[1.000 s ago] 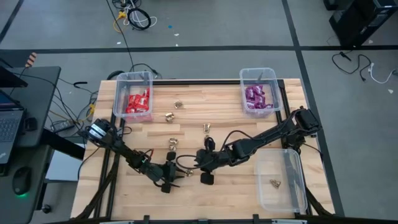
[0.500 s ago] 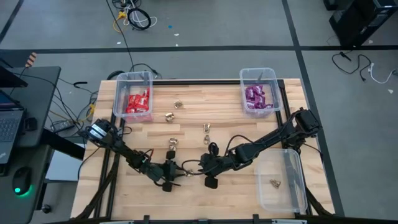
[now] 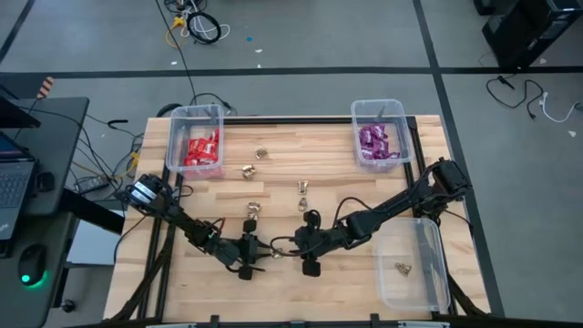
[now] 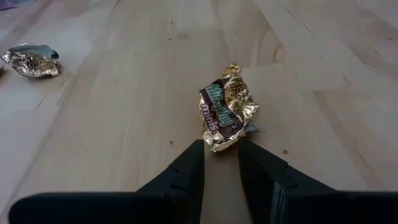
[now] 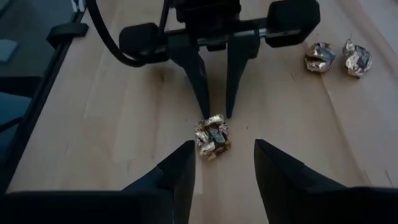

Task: Sort candy
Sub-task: Put the yellow candy into the bottom right transparent bin

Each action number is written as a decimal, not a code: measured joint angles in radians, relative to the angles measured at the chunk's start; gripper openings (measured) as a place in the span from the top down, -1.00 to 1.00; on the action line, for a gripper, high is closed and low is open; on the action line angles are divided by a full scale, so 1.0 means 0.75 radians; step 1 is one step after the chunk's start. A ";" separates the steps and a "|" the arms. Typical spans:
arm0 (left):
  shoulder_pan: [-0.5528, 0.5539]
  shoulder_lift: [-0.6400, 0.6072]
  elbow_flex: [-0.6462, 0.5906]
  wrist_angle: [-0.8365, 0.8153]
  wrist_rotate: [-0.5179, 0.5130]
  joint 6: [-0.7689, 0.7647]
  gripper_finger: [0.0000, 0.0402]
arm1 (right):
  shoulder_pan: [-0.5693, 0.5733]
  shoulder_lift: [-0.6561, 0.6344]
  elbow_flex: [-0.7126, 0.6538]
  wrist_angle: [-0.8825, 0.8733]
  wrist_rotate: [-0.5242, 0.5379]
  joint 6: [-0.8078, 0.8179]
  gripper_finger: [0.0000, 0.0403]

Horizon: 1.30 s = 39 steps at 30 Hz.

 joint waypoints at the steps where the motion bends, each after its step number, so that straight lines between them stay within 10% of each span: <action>1: 0.000 0.000 0.000 0.000 0.000 0.000 0.49 | 0.000 0.000 0.000 0.003 0.000 0.000 0.25; 39: 0.006 -0.001 0.000 0.002 -0.019 -0.045 0.49 | -0.005 0.328 0.002 0.389 0.050 -0.150 -0.10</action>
